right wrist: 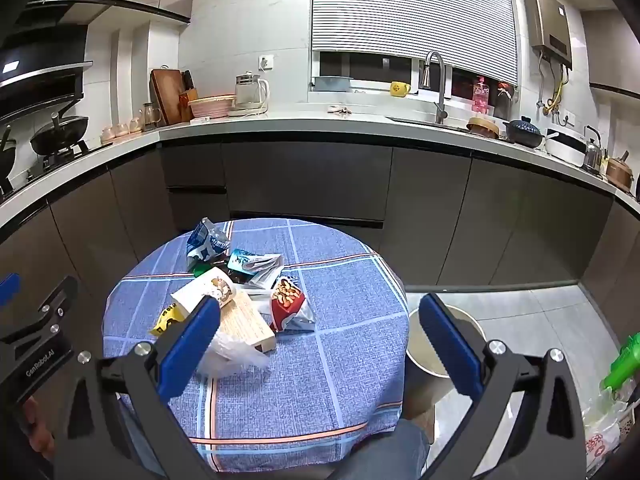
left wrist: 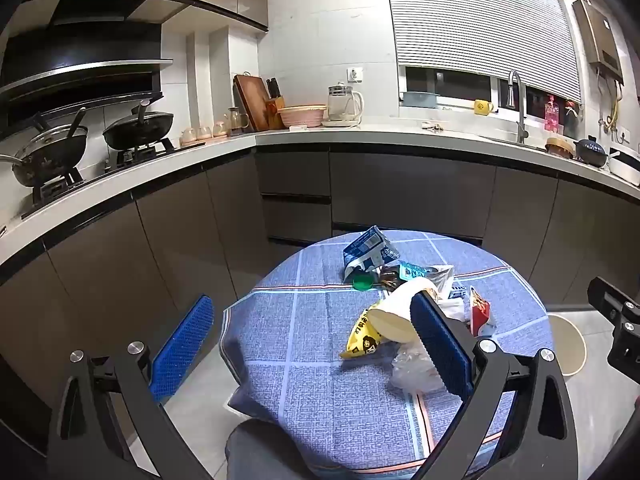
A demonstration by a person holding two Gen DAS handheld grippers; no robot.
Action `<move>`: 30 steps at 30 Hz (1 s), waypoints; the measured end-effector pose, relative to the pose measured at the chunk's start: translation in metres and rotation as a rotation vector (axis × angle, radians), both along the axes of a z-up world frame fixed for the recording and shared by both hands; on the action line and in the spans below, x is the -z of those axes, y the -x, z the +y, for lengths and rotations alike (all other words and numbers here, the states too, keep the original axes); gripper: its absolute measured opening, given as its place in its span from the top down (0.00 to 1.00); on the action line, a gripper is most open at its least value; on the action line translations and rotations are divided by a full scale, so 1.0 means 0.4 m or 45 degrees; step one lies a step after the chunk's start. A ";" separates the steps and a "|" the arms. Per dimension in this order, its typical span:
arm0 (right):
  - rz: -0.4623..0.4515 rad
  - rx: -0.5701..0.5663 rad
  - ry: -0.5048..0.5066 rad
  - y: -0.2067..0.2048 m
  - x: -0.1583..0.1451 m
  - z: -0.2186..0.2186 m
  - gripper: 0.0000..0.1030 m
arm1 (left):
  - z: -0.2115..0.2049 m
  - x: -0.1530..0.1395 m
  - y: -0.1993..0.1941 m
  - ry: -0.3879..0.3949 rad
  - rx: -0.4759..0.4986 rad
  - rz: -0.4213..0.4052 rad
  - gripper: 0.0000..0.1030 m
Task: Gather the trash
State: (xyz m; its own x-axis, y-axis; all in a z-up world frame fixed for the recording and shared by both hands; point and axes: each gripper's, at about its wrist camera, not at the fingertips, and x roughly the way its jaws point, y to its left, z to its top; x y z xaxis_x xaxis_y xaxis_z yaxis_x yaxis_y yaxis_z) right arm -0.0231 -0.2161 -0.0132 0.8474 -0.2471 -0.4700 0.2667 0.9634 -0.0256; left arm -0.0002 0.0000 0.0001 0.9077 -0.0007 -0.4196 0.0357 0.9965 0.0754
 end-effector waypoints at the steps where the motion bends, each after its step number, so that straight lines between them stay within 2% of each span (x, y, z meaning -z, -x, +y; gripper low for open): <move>1: -0.001 0.000 -0.001 0.001 -0.001 0.000 0.03 | 0.000 0.000 0.000 0.002 0.000 0.001 0.08; 14: 0.001 0.004 0.007 0.002 -0.004 0.001 0.03 | -0.017 -0.034 0.008 0.012 0.006 0.006 0.08; 16: 0.002 0.004 0.007 0.002 -0.004 0.001 0.03 | 0.003 -0.014 0.007 0.021 0.011 0.000 0.08; 30: -0.001 0.004 0.008 0.001 -0.016 -0.005 0.03 | -0.001 -0.017 0.009 0.025 0.013 -0.002 0.08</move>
State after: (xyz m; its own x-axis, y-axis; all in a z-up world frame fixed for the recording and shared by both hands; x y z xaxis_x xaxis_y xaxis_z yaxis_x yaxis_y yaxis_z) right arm -0.0234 -0.2180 -0.0067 0.8468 -0.2528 -0.4679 0.2701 0.9623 -0.0312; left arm -0.0039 -0.0002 0.0068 0.9082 -0.0182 -0.4181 0.0458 0.9974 0.0561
